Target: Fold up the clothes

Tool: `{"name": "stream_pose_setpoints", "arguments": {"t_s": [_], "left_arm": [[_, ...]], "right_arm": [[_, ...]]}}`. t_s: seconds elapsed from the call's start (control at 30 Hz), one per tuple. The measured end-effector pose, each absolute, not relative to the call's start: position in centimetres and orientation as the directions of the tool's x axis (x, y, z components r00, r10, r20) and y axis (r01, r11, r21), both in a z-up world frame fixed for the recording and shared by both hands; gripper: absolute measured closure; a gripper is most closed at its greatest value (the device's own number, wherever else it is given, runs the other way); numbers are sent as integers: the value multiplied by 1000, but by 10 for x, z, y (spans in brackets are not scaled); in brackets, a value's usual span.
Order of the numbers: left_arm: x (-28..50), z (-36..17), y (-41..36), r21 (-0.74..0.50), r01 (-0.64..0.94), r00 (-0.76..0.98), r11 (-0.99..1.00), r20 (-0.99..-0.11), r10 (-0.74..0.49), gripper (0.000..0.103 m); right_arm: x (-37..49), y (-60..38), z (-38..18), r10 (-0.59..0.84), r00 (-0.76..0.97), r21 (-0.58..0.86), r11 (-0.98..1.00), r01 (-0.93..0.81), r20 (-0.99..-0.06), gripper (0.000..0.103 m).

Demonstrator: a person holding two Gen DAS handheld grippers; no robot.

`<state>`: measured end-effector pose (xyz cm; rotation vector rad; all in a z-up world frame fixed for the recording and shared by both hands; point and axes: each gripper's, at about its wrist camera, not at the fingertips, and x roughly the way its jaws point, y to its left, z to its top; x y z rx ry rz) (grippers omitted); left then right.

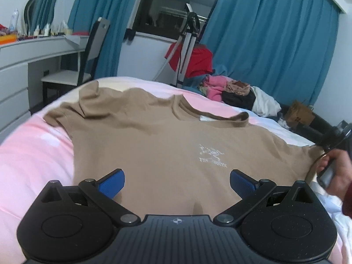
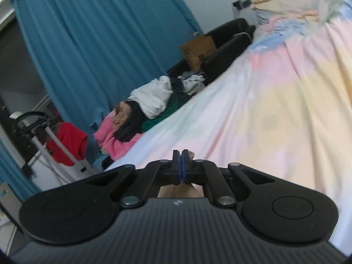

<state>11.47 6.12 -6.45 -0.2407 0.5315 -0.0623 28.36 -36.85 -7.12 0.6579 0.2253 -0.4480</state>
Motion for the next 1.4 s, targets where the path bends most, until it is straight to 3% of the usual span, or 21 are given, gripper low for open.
{"name": "stream_pose_setpoints", "arguments": {"t_s": [0.23, 0.4, 0.5, 0.57, 0.6, 0.63, 0.7, 0.73, 0.93, 1.2, 1.27, 1.33, 1.4], "left_arm": [[110, -72, 77, -232, -19, 839, 973, -533, -111, 0], [108, -76, 79, -226, -7, 823, 974, -555, -123, 0], [107, -75, 78, -235, -1, 824, 972, -551, -132, 0], [106, -75, 77, -237, 1, 824, 972, -550, -135, 0], [106, -74, 76, -234, 1, 824, 972, -550, -133, 0], [106, -75, 74, -233, 1, 824, 973, -551, -132, 0], [105, -75, 73, -231, 5, 823, 973, -551, -135, 0], [105, -75, 72, -231, 5, 823, 973, -552, -135, 0], [107, -79, 66, -242, 11, 820, 970, -554, -147, 0], [113, -85, 64, -249, 15, 829, 968, -539, -152, 0], [116, -85, 65, -255, 15, 831, 967, -534, -154, 0], [121, -86, 65, -262, 6, 830, 965, -536, -151, 0], [125, -86, 66, -274, -8, 829, 962, -540, -147, 0]], "right_arm": [[270, -340, -50, -316, 886, 420, 792, 443, -338, 98], [247, -374, -68, -424, 787, 422, 676, 604, -448, 95], [237, -397, -86, -390, 739, 429, 628, 650, -549, 93], [223, -405, -97, -355, 742, 464, 606, 646, -569, 92], [214, -406, -102, -312, 763, 507, 598, 621, -567, 83], [208, -405, -108, -264, 782, 549, 588, 594, -564, 61], [196, -399, -118, -136, 831, 655, 553, 516, -539, 30], [189, -393, -124, -72, 856, 708, 530, 468, -512, 24], [198, -368, -144, 81, 869, 781, 484, 394, -489, 24], [256, -365, -148, -67, 912, 712, 602, 361, -405, 24], [268, -357, -139, -105, 907, 652, 662, 369, -407, 46], [280, -349, -131, -142, 903, 586, 717, 377, -406, 86], [288, -341, -118, -179, 902, 522, 764, 379, -393, 91]]}}
